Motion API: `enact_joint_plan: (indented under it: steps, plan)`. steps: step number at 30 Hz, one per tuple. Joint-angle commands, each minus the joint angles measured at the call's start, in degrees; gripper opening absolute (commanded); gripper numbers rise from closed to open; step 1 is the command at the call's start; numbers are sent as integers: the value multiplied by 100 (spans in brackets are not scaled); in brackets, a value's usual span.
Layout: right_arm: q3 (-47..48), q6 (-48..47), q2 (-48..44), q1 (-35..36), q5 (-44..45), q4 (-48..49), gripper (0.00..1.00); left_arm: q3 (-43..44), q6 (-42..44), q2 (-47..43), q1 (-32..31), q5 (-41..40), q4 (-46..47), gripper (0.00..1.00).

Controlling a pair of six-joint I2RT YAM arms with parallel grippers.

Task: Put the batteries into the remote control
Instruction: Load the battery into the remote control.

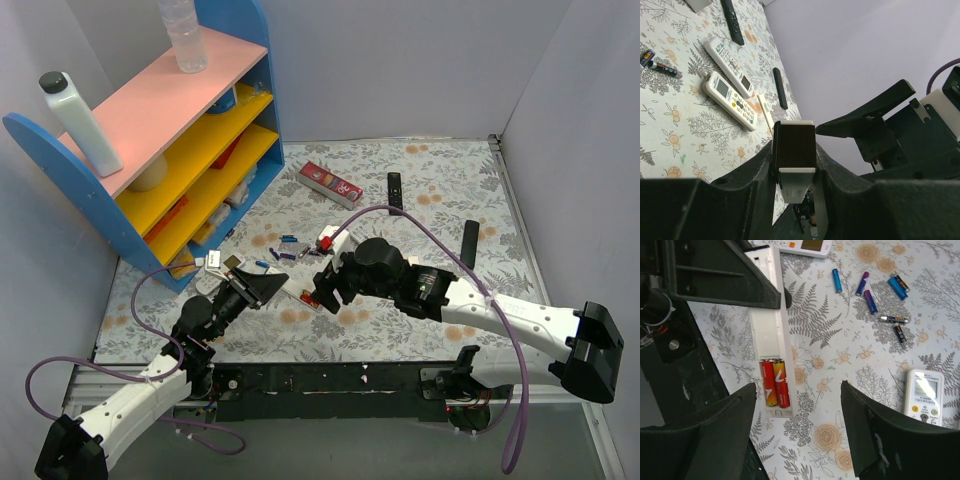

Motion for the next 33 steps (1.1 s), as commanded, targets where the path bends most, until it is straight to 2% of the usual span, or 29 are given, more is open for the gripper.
enact_joint_plan:
  steps: [1, 7, 13, 17, 19, 22, 23, 25, 27, 28, 31, 33]
  plan:
    - [-122, 110, -91, -62, -750, 382, 76, -814, -85, -62, -26, 213, 338, 0]
    - [-236, 250, 102, -123, -953, 593, 75, -884, -217, -88, -17, 485, 848, 0]
    - [-403, 443, 173, -396, -1462, 1076, 67, -893, -182, -79, -26, 793, 1323, 0]
    - [-482, 558, 138, -624, -1849, 1234, 51, -928, -112, 0, -26, 969, 1648, 0]
    - [-517, 602, 120, -721, -2130, 1304, 47, -946, -59, 70, -26, 1083, 1893, 0]
    - [-570, 707, 102, -879, -2481, 1366, 33, -981, 11, 193, -26, 1241, 2219, 0]
    - [-570, 725, 102, -932, -2535, 1367, 33, -981, 20, 219, -17, 1276, 2281, 0]
    - [-570, 743, 120, -958, -2641, 1349, 33, -972, 55, 307, -26, 1320, 2387, 0]
    - [-500, 708, 129, -967, -2641, 1288, 38, -946, 55, 343, -26, 1294, 2352, 0]
    - [-465, 673, 120, -967, -2606, 1235, 48, -937, 46, 369, -26, 1259, 2195, 0]
    - [-272, 400, 103, -967, -2379, 884, 64, -805, 38, 378, -26, 1014, 1521, 0]
    - [-193, 208, 94, -924, -2185, 682, 68, -726, 11, 378, -26, 803, 1158, 0]
